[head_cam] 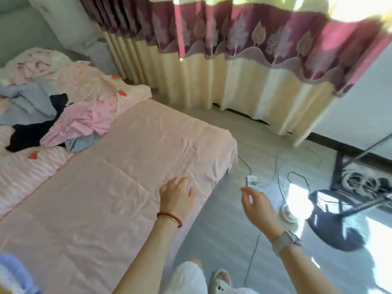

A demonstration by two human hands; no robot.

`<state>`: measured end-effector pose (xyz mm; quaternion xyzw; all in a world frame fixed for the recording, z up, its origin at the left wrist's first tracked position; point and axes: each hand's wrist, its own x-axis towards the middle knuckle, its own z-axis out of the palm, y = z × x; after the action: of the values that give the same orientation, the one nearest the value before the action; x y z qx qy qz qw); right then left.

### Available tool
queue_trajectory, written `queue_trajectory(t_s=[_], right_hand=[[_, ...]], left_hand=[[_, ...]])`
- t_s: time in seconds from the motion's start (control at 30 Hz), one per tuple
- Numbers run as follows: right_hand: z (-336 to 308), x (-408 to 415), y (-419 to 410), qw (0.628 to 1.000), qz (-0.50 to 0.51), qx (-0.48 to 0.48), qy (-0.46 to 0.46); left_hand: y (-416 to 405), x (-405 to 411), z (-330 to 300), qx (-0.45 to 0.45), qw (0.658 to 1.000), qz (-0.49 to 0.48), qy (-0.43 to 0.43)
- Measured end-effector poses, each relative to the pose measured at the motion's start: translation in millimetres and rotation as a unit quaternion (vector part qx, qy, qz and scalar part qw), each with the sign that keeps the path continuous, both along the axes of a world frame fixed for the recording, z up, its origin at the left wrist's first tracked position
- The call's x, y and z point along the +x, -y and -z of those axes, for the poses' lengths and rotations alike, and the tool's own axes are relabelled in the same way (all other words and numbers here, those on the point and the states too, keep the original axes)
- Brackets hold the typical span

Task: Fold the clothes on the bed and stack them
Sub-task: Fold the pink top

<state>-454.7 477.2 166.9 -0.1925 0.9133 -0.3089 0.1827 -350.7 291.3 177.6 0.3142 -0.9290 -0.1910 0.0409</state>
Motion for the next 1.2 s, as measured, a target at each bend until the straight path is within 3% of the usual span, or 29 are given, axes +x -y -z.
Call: queue_trajectory(t_s=[0.2, 0.4, 0.57, 0.83, 1.0, 1.2], right_hand=[[16, -92, -12, 0.998, 0.056, -0.011, 0.034], [23, -231, 28, 0.998, 0.040, 0.030, 0.025], [4, -364, 86, 0.998, -0.007, 0.067, -0.007], [-1, -498, 139, 0.996, -0.042, 0.073, -0.022], [7, -593, 194, 0.990, -0.113, 0.085, -0.015], [8, -720, 275, 0.962, -0.254, 0.089, -0.054]], left_hand=[[9, -113, 13, -0.002, 0.999, 0.032, 0.013], [51, -255, 35, 0.019, 0.998, 0.048, 0.045], [98, -389, 14, 0.011, 0.998, 0.059, 0.032], [147, -512, 3, 0.007, 0.998, 0.052, 0.040], [193, -581, 7, 0.000, 0.999, 0.007, 0.033], [255, -667, 7, -0.011, 0.990, -0.138, 0.036]])
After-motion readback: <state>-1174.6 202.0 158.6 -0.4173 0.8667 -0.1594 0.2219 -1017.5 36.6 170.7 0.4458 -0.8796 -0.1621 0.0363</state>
